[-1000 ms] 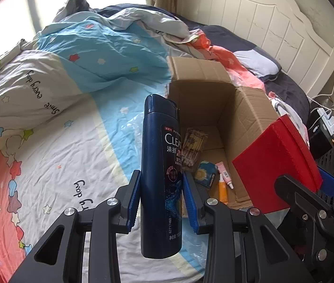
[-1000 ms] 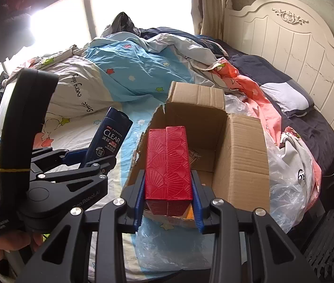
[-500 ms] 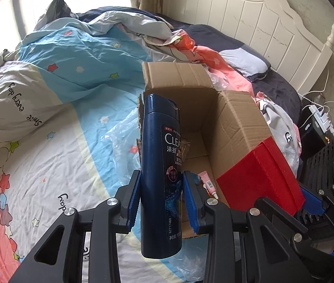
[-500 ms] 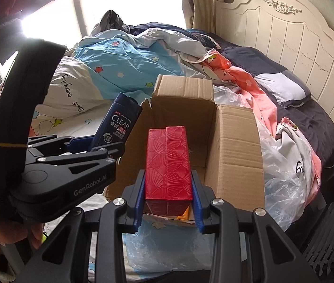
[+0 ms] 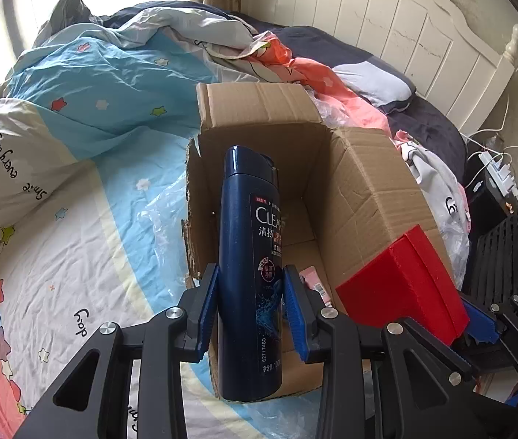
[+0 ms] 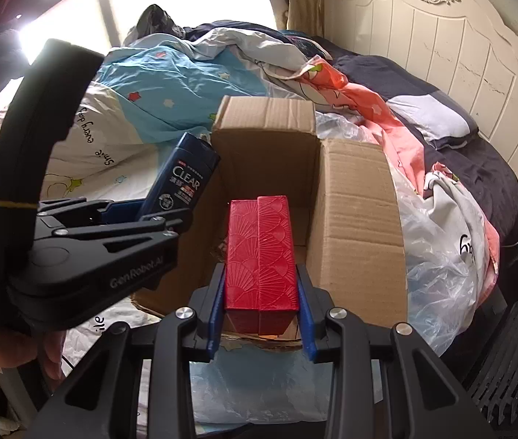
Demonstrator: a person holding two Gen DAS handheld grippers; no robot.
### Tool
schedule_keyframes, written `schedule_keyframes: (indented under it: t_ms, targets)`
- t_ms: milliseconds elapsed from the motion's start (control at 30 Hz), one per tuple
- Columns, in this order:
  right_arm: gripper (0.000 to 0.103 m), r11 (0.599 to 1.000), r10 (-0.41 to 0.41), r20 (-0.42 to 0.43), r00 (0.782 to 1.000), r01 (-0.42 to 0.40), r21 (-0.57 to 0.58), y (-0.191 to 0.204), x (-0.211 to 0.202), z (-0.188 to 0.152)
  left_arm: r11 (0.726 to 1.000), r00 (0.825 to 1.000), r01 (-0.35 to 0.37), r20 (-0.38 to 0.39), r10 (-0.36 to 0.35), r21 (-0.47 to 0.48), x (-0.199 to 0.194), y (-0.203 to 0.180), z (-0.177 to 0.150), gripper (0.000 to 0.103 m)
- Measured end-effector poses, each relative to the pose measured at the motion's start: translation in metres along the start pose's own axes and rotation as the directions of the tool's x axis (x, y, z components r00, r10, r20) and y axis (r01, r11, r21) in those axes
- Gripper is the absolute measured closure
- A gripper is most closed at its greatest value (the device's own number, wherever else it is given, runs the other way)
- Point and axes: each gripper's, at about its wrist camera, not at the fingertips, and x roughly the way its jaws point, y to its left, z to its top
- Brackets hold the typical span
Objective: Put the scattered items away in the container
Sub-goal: 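Carry the shampoo bottle and red box in both grippers into the cardboard box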
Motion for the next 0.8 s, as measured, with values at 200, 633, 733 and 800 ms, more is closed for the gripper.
schedule_keyframes:
  t_ms: [200, 633, 733, 800]
  targets:
    - [0.071, 1.0, 0.002, -0.018, 1.0, -0.002, 0.003, -0.001, 0.011, -0.001, 1.0, 1.0, -0.004, -0.016, 0.004, 0.006, 0.013, 0.001, 0.0, 0.068]
    - [0.071, 1.0, 0.002, -0.041, 0.999, -0.002, 0.008, -0.008, 0.028, -0.003, 1.0, 0.999, -0.019, -0.041, 0.02, 0.019, 0.037, 0.0, 0.003, 0.068]
    - [0.071, 1.0, -0.001, -0.052, 0.999, 0.001, 0.006, -0.012, 0.033, -0.003, 1.0, 0.999, -0.015, -0.047, 0.016, 0.016, 0.043, -0.001, 0.004, 0.068]
    - [0.071, 1.0, -0.001, -0.054, 0.999, 0.001, 0.009, -0.014, 0.036, -0.003, 1.0, 0.998, -0.016, -0.054, 0.017, 0.02, 0.048, -0.001, 0.004, 0.068]
